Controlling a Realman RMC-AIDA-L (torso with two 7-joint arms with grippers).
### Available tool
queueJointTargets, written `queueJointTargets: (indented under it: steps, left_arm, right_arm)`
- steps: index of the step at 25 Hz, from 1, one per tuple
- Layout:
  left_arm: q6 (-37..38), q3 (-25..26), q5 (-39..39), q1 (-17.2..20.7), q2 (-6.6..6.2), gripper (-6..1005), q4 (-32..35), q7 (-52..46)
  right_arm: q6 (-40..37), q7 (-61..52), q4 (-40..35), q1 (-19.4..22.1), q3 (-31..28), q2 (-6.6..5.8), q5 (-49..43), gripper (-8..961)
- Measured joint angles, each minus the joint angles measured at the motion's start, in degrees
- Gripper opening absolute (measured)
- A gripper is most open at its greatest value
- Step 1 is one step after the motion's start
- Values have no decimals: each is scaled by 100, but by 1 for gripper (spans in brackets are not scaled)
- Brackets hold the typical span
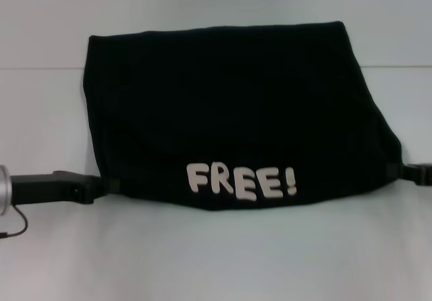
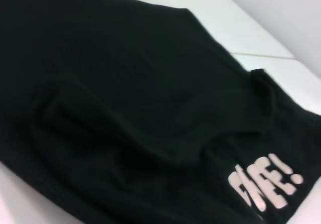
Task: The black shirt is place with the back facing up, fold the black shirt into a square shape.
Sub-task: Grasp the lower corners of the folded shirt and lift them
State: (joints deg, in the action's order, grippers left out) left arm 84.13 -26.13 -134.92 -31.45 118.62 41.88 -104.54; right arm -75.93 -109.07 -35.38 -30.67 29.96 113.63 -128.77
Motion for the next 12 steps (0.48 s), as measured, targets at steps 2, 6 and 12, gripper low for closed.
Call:
queueJointTargets:
  steps: [2,6,12]
  left_arm:
    - [322,8,-9,51,-40,4,94,17]
    - [902,19,-15,173,-94,4,291,25]
    - [1571,143,-139,304,-117,3,509,38]
  right_arm:
    - [-436,166,-128,174,-182,0,1,30]
    - [-1239,500,-364,521,-406,0,-6,31]
    - [-1872,888,-473,1032,-467,-55,-40,30]
